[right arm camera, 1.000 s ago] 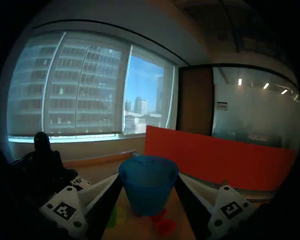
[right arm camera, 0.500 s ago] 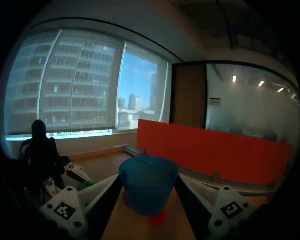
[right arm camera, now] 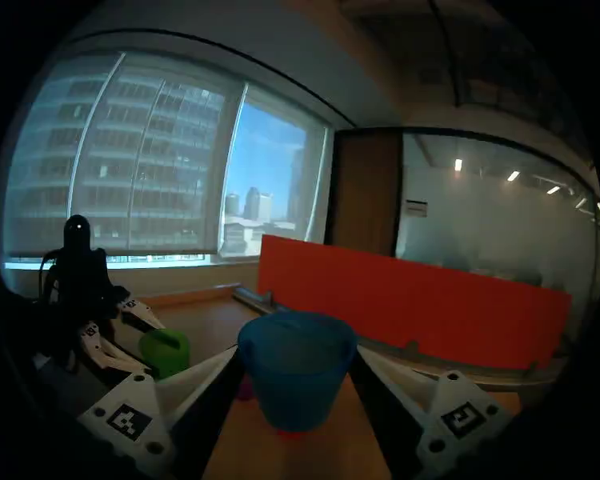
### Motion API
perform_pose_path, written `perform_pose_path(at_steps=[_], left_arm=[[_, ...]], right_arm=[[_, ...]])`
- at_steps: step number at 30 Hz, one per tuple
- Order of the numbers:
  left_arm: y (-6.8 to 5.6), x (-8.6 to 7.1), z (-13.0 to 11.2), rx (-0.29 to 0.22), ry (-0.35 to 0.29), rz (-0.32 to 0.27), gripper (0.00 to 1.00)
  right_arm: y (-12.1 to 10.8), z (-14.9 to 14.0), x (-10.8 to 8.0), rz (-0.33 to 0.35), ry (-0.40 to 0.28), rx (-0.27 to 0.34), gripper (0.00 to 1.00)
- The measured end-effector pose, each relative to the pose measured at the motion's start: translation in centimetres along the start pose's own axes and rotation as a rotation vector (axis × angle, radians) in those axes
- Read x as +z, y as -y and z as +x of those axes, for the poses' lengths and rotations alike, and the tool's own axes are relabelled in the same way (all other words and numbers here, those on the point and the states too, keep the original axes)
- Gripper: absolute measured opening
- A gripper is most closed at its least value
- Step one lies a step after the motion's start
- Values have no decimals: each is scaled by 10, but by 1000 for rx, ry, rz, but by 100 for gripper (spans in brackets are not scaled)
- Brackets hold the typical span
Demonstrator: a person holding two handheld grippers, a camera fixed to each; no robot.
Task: Pour water
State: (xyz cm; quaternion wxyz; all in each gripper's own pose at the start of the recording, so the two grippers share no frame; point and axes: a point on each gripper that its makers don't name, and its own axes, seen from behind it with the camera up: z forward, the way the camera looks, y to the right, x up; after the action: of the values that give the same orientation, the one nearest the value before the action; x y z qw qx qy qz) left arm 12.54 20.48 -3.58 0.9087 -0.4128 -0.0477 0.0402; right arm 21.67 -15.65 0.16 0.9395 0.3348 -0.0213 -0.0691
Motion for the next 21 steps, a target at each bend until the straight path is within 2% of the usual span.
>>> perform_pose_path(at_steps=[12, 21], left_arm=[[-6, 1, -1, 21, 20, -11, 85], [-5, 4, -9, 21, 40, -16, 84]], right_arm=[[4, -3, -5, 20, -2, 22, 90], [5, -13, -4, 34, 14, 35, 90]])
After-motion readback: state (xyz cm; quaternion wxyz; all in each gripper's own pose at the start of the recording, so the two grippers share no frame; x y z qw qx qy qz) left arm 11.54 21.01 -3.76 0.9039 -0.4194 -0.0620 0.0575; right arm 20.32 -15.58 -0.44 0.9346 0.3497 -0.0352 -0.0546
